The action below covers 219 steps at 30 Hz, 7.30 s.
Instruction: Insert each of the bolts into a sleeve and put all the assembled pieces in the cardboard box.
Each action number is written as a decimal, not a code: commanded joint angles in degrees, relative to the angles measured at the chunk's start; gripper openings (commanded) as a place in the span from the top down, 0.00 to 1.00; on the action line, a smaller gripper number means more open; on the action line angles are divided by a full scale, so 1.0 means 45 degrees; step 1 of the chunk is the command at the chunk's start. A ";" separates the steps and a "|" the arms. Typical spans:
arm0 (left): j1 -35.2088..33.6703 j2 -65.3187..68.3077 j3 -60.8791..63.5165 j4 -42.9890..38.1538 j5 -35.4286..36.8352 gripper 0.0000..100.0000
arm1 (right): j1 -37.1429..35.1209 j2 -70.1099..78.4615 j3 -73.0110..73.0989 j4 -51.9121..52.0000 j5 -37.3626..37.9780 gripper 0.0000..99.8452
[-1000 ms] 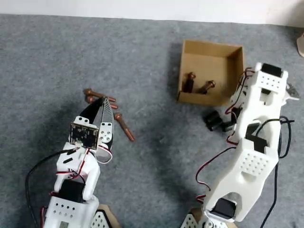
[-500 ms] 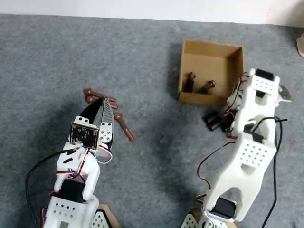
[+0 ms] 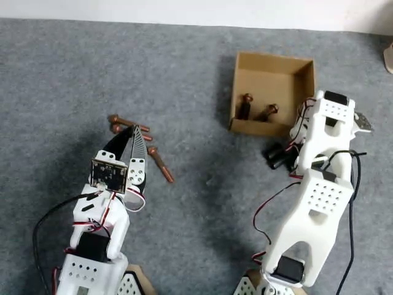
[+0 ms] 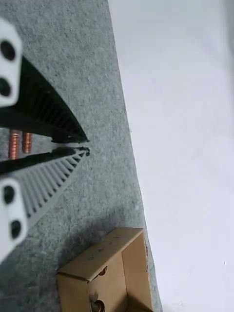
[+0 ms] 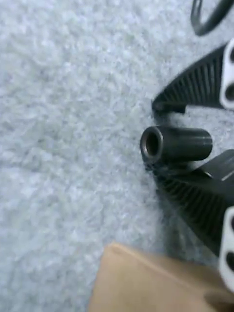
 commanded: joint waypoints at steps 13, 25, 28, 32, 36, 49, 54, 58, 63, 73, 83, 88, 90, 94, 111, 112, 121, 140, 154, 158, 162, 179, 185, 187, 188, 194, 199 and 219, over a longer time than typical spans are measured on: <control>0.0166 -0.0127 0.0303 0.0020 -0.0098 0.97 | -0.0772 0.0010 -0.2413 0.2803 0.1348 1.00; 0.0107 -0.0127 0.0166 0.0391 -0.0098 0.97 | -0.1495 -0.1690 -0.2100 0.2803 0.3282 1.00; 0.0107 -0.0147 -0.0244 0.1153 -0.0098 0.97 | -0.1514 -0.2960 -0.1182 0.2803 0.3321 1.00; 0.0107 -0.0147 -0.0733 0.2129 -0.0098 0.97 | -0.2120 -0.4718 0.1104 0.2803 0.4239 1.00; 0.0088 -0.0147 -0.0947 0.2540 -0.0098 0.97 | -0.2921 -0.6398 0.3468 0.2686 0.4728 1.00; -0.0635 -0.0088 -0.2686 0.4630 0.0000 0.97 | -0.4777 -1.0540 0.8449 0.1280 0.4845 1.00; -0.0654 0.0615 -0.3448 0.5177 0.0567 0.97 | -0.4972 -1.2161 1.0891 -0.0635 0.4239 1.00; -0.0791 0.3800 -0.4777 0.5158 0.0703 0.97 | -0.5519 -1.3509 1.2786 -0.2335 0.3927 1.00; -0.1006 0.8000 -0.6613 0.5177 0.0860 0.97 | -0.6027 -1.5053 1.4642 -0.4230 0.3438 1.00; -0.1065 1.2005 -0.8488 0.5158 0.1426 0.97 | -0.6066 -1.6889 1.7397 -0.6828 0.3497 1.00; -0.1338 1.6049 -1.0696 0.5177 0.1602 0.96 | -0.6085 -1.7866 1.8745 -0.7961 0.3497 1.00; 0.0772 1.7885 -1.1360 0.4923 0.1661 0.96 | -0.6085 -1.7846 1.8999 -0.8410 0.3497 1.00; 0.1319 1.8237 -1.1438 0.4884 0.1700 0.96 | -0.6085 -1.7807 1.8999 -0.8410 0.3497 1.00; 0.1866 1.8217 -1.1438 0.4806 0.1973 0.97 | -0.6085 -1.7788 1.8999 -0.8410 0.3497 1.00; -0.0459 1.8315 -1.2396 0.4845 0.9670 0.96 | -0.6085 -1.7768 1.8999 -0.8430 0.3497 1.00; -0.0440 1.8315 -1.2396 0.4845 0.9690 0.96 | -0.6085 -1.7768 1.8999 -0.8430 0.3497 1.00; -0.0400 1.8354 -1.2337 0.4845 1.0159 0.96 | -0.6085 -1.7768 1.8999 -0.8430 0.3497 1.00; 0.0166 1.8374 -1.2278 0.5372 1.0960 0.89 | -0.6085 -1.7768 1.9018 -0.8430 0.3497 1.00; 0.0205 2.2164 -1.5228 0.7150 1.1077 0.89 | -0.6046 -1.7768 1.9018 -0.8430 0.3497 1.00; 0.0186 2.3121 -1.6010 0.7267 1.1057 0.89 | -0.6046 -1.7768 1.9018 -0.8430 0.3497 1.00; 0.0186 2.3844 -1.6400 0.7306 1.1077 0.89 | -0.6027 -1.7768 1.9018 -0.8430 0.3497 1.00; 0.1065 2.3922 -1.6420 0.8635 1.1096 0.89 | -0.6007 -1.7768 1.9018 -0.8430 0.3497 1.00; 0.1104 2.3961 -1.6420 0.8596 1.1096 0.90 | -0.6007 -1.7768 1.9018 -0.8430 0.3497 1.00; 0.1045 2.3961 -1.6400 0.8596 1.1096 0.90 | -0.6007 -1.7768 1.9018 -0.8430 0.3497 1.00; 0.1006 2.3961 -1.6400 0.8576 1.1096 0.90 | -0.6007 -1.7768 1.9018 -0.8430 0.3497 1.00; 0.0615 2.3980 -1.6303 0.7951 1.1057 1.00 | -0.6007 -1.7885 1.8999 -0.8527 0.3516 1.00; 0.0518 2.3980 -1.6361 0.7990 1.0999 0.99 | -0.5988 -1.7885 1.9526 -1.0305 0.4689 1.00; 0.0518 2.3824 -1.6322 0.7053 0.7736 1.00 | -0.6711 -1.7866 2.8610 -3.0154 1.1819 1.00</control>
